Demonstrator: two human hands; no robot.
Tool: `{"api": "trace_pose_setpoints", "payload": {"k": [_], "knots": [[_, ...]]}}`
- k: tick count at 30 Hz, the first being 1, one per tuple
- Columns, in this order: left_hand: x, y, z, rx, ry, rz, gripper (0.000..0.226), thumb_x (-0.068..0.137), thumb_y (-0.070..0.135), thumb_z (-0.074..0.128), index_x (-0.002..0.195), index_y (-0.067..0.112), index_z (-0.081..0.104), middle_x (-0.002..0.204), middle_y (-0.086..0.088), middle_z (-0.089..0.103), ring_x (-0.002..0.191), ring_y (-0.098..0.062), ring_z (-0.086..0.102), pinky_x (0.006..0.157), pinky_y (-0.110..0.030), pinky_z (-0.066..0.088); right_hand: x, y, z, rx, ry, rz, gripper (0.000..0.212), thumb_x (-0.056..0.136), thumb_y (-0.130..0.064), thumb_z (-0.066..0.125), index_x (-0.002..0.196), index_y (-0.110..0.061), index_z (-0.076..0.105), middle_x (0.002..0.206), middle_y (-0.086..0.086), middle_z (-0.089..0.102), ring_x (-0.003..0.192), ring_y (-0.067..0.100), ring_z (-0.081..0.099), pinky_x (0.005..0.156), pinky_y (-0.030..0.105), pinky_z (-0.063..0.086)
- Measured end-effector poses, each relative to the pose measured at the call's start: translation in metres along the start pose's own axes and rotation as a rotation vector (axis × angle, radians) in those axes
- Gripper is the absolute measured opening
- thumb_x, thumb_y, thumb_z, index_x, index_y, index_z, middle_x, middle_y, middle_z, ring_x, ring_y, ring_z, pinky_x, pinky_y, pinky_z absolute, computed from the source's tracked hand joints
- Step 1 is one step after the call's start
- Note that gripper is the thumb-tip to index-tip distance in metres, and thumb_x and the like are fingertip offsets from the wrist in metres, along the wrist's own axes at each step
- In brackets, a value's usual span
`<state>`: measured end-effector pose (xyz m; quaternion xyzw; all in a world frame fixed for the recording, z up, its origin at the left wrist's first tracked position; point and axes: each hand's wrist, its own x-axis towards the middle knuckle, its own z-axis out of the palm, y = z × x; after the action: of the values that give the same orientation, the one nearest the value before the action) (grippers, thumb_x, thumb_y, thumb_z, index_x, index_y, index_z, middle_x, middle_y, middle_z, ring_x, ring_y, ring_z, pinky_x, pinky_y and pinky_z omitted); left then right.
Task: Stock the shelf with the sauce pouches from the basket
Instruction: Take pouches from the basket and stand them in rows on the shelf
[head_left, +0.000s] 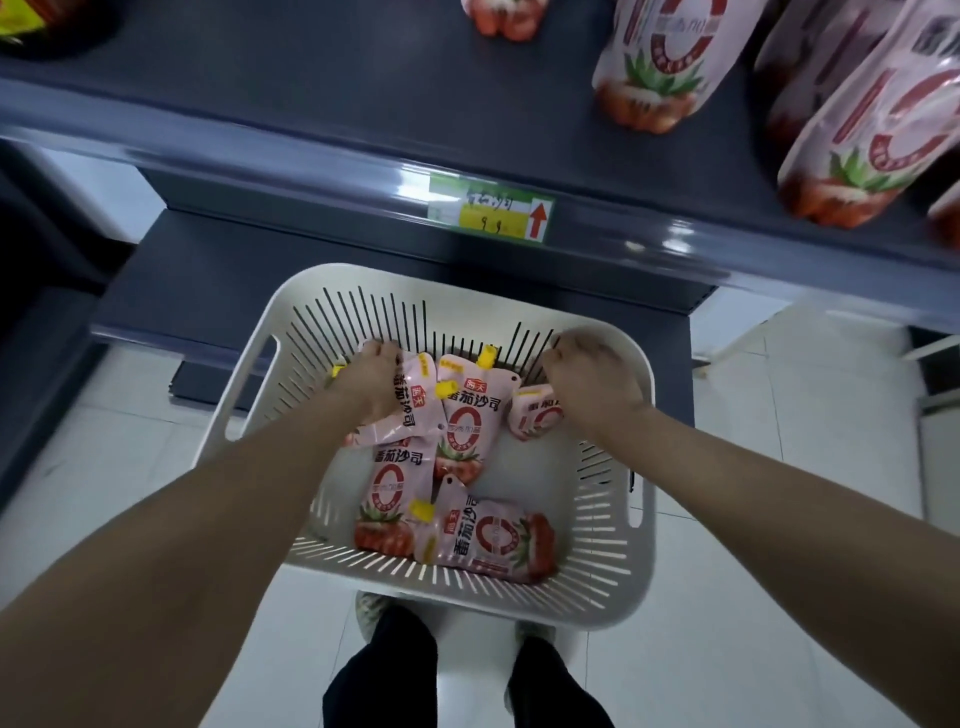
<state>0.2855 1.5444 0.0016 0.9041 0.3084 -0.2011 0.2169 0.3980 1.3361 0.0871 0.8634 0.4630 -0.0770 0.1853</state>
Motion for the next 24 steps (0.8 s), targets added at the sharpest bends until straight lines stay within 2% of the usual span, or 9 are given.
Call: {"api": "trace_pose_setpoints", "payload": {"k": [4,7,9,10,12,14,17,21,24], "knots": [[0.007,-0.007,0.0,0.013,0.007,-0.019,0.078,0.062,0.02,0.08,0.131,0.017,0.043,0.129,-0.01,0.052,0.119,-0.031,0.051,0.101,-0.049,0.043,0.002,-0.002,0.003,0.087,0.011,0.019,0.028,0.092,-0.009,0.046,0.118,-0.011,0.055,0.114,0.011,0.062,0.105,0.029,0.059,0.078,0.035,0.044],[0.004,-0.012,-0.007,-0.095,-0.068,-0.035,0.075,0.057,0.017,0.085,0.125,0.017,0.054,0.121,-0.008,0.061,0.112,-0.029,0.058,0.099,-0.044,0.047,0.006,0.0,0.014,0.34,-0.022,0.128,0.024,0.09,-0.006,0.048,0.111,-0.013,0.056,0.101,0.009,0.064,0.094,0.028,0.061,0.066,0.029,0.04],[0.0,-0.013,-0.011,-0.209,-0.096,-0.051,0.073,0.06,0.008,0.083,0.127,0.015,0.054,0.122,-0.009,0.062,0.108,-0.027,0.061,0.092,-0.037,0.052,0.013,0.001,0.021,0.484,-0.034,0.222,0.012,0.088,-0.005,0.049,0.086,-0.015,0.057,0.082,0.002,0.06,0.08,0.023,0.06,0.057,0.024,0.039],[-0.002,-0.013,-0.013,-0.245,-0.106,-0.043,0.071,0.062,0.004,0.082,0.127,0.013,0.055,0.122,-0.01,0.062,0.107,-0.027,0.061,0.089,-0.036,0.053,0.016,0.001,0.023,0.52,-0.043,0.255,0.018,0.087,-0.006,0.051,0.073,-0.017,0.052,0.07,-0.002,0.054,0.07,0.019,0.056,0.05,0.022,0.036],[-0.006,-0.013,-0.015,-0.304,-0.115,-0.022,0.067,0.065,-0.001,0.079,0.127,0.01,0.055,0.124,-0.01,0.061,0.113,-0.027,0.058,0.091,-0.032,0.051,0.018,0.0,0.025,0.568,-0.108,0.295,0.023,0.086,-0.01,0.055,0.065,-0.016,0.049,0.06,-0.004,0.045,0.063,0.016,0.05,0.045,0.02,0.031],[-0.013,-0.012,-0.02,-0.354,-0.12,-0.02,0.064,0.069,-0.002,0.076,0.128,0.009,0.054,0.122,-0.011,0.062,0.115,-0.027,0.057,0.087,-0.027,0.047,0.017,-0.001,0.026,0.586,-0.189,0.299,0.022,0.086,-0.012,0.057,0.065,-0.013,0.051,0.061,-0.001,0.047,0.068,0.018,0.052,0.05,0.022,0.038],[-0.023,-0.012,-0.029,-0.442,-0.107,-0.034,0.049,0.072,-0.001,0.074,0.119,0.007,0.061,0.115,-0.012,0.067,0.101,-0.024,0.064,0.077,-0.023,0.05,0.013,-0.001,0.024,0.571,-0.19,0.286,0.013,0.089,-0.009,0.054,0.078,-0.009,0.062,0.074,0.004,0.057,0.074,0.019,0.055,0.064,0.027,0.046],[-0.043,-0.006,-0.05,-0.584,-0.096,-0.042,0.034,0.076,0.0,0.07,0.11,0.004,0.066,0.108,-0.014,0.07,0.091,-0.025,0.069,0.077,-0.03,0.055,0.003,-0.004,0.002,0.567,-0.13,0.243,0.019,0.091,-0.006,0.046,0.074,-0.011,0.052,0.062,-0.002,0.048,0.071,0.02,0.054,0.05,0.023,0.038],[-0.065,0.007,-0.073,-0.607,-0.064,-0.003,0.026,0.08,0.003,0.068,0.106,0.0,0.068,0.1,-0.008,0.069,0.085,-0.021,0.066,0.076,-0.027,0.05,-0.007,0.002,-0.032,0.58,-0.106,0.197,0.021,0.09,-0.013,0.051,0.069,-0.013,0.05,0.077,0.005,0.061,0.082,0.025,0.06,0.06,0.028,0.045]]}}
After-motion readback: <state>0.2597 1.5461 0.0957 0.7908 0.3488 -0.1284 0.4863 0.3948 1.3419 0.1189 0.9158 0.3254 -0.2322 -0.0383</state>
